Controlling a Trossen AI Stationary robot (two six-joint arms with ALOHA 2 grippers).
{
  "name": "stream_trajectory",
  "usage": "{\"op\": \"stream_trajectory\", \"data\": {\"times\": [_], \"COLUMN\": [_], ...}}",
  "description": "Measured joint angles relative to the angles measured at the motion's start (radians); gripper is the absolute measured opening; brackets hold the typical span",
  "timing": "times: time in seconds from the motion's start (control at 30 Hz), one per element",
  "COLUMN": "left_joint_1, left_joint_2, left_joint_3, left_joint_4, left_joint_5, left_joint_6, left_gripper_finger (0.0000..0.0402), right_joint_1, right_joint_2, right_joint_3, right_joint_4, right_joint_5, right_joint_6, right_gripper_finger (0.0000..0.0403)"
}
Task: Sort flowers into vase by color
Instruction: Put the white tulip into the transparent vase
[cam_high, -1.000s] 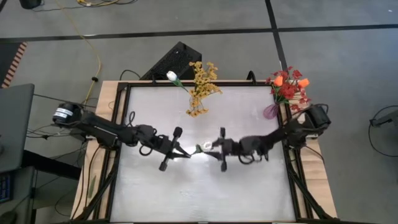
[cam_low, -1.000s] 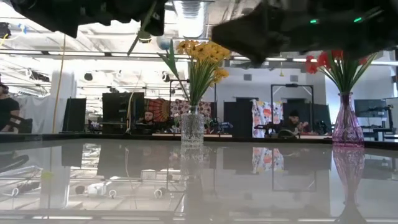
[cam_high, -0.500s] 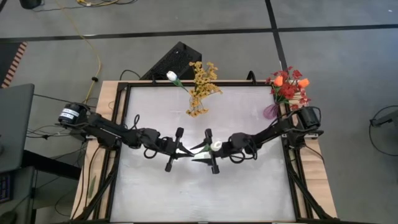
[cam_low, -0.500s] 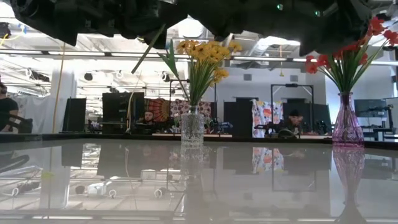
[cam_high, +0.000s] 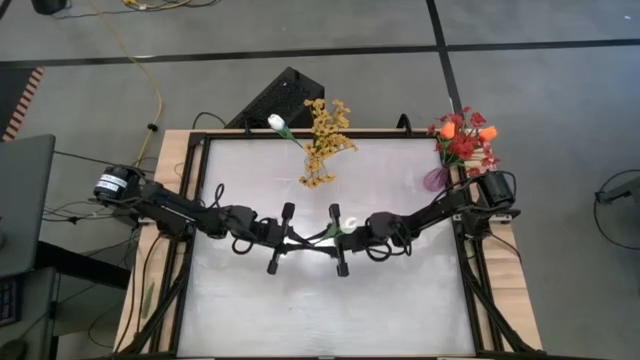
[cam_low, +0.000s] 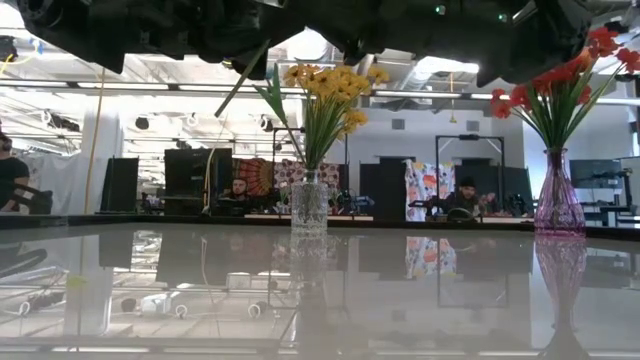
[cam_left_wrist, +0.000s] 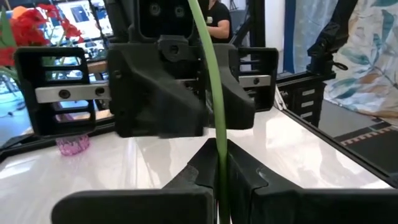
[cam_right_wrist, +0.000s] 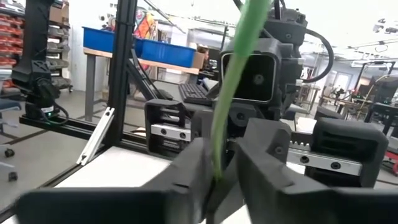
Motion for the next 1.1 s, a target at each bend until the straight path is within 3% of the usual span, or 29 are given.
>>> {"op": "stream_trajectory", "data": {"times": [0.17, 0.3, 0.6, 0.73, 0.9, 1.0, 1.1], "left_joint_1": [0.0, 0.0, 0.005, 0.031, 0.057, 0.059, 0.059], "left_joint_2": [0.0, -0.007, -0.199, -0.248, -0.262, -0.262, -0.262], "left_joint_3": [0.0, 0.001, 0.001, -0.008, -0.069, -0.094, -0.098], "left_joint_4": [0.002, -0.054, -0.506, -0.609, -0.584, -0.548, -0.523], "left_joint_5": [0.001, -0.022, -0.381, -0.408, -0.406, -0.406, -0.396], "left_joint_6": [0.019, 0.062, 0.041, 0.028, -0.02, -0.037, -0.04], "left_gripper_finger": [0.0021, 0.0063, 0.016, 0.017, 0.0171, 0.0171, 0.0171], "right_joint_1": [0.0, 0.004, -0.007, -0.041, -0.136, -0.249, -0.387], "right_joint_2": [0.0, -0.041, -0.376, -0.472, -0.634, -0.694, -0.694], "right_joint_3": [0.0, 0.0, 0.0, -0.066, -0.206, -0.242, -0.243], "right_joint_4": [-0.001, -0.098, -0.905, -0.983, -0.876, -0.899, -0.902], "right_joint_5": [0.018, 0.08, 0.386, 0.525, 0.526, 0.514, 0.395], "right_joint_6": [0.0, 0.03, 0.214, 0.238, 0.289, 0.372, 0.418], "right_gripper_finger": [0.0024, 0.0025, 0.0024, 0.0024, 0.0023, 0.0023, 0.0023]}}
